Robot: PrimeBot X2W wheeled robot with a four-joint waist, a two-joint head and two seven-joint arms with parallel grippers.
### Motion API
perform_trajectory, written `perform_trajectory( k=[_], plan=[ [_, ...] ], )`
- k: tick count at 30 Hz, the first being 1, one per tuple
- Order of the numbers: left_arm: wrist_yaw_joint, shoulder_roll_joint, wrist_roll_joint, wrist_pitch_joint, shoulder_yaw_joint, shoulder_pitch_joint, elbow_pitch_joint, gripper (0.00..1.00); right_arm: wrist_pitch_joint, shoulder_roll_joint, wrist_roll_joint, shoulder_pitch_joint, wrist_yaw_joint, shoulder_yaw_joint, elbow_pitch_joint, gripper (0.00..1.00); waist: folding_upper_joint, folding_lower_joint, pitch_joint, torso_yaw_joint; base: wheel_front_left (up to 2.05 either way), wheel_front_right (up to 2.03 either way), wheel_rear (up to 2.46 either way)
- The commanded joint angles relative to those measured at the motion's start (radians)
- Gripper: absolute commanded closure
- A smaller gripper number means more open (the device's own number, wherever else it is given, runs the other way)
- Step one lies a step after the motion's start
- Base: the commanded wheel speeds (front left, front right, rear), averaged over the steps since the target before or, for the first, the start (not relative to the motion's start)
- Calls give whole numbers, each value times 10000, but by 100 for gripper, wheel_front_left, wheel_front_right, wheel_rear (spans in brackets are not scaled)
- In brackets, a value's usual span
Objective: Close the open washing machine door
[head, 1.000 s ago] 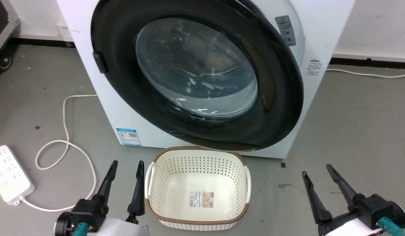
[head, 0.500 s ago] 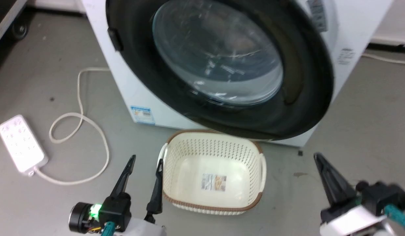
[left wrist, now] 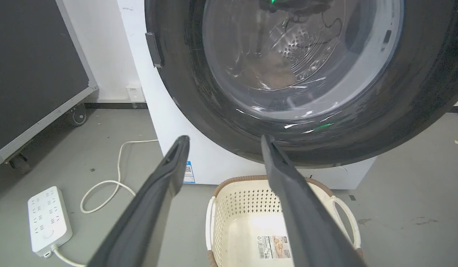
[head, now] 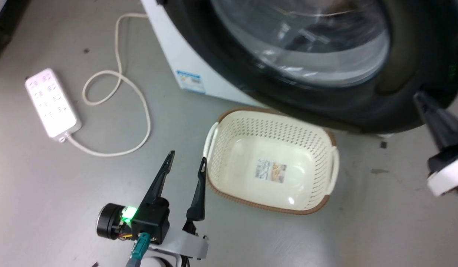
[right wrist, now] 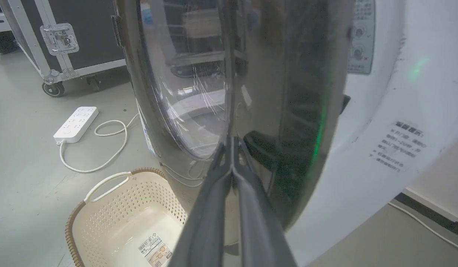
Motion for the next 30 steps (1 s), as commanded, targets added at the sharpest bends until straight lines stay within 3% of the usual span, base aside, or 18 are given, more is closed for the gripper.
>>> perform_trajectory(
  k=[1, 6, 12, 16, 23, 24, 25, 26, 30],
  plan=[
    [51, -1, 1, -43, -43, -143, -23, 0, 44, -173, 155, -253, -21, -11, 126, 100, -1, -2, 262, 252, 0, 0, 0],
    [192, -18, -110, -43, -245, -417, -78, 0, 168, -1003, 909, -1457, -21, 551, 941, 100, -1, -2, 567, 503, 0, 0, 0],
    [411, -26, -264, -43, -495, -643, -201, 0, 382, -1417, 1605, -3104, -21, 889, 2167, 100, -1, -2, 936, 723, 0, 0, 0],
    [641, -28, -412, -43, -679, -826, -226, 0, 322, -1355, 1702, -4390, -21, 880, 3516, 100, -1, -2, 1089, 829, 0, 0, 0],
    [700, -29, -450, -43, -578, -737, -93, 0, -186, -887, 1716, -4537, -21, 1252, 4398, 100, -1, -2, 541, 592, 0, 0, 0],
    [668, -29, -451, -43, -530, -710, -60, 0, -258, -811, 1741, -4459, -21, 1323, 4474, 89, -1, -2, 413, 526, 0, 0, 0],
    [640, -29, -456, -43, -469, -680, -16, 0, -368, -720, 1752, -4365, -21, 1379, 4528, 48, -1, -2, 241, 436, 0, 0, 0],
    [604, -29, -467, -43, -408, -648, 14, 0, -464, -638, 1786, -4262, -21, 1398, 4558, 0, -1, -2, 109, 353, 0, 0, 0],
    [431, -3, -523, -43, -92, -496, 170, 0, -746, -242, 1739, -3632, -21, 1483, 4485, 0, -1, -2, -553, -106, 0, 0, 0]
  ],
)
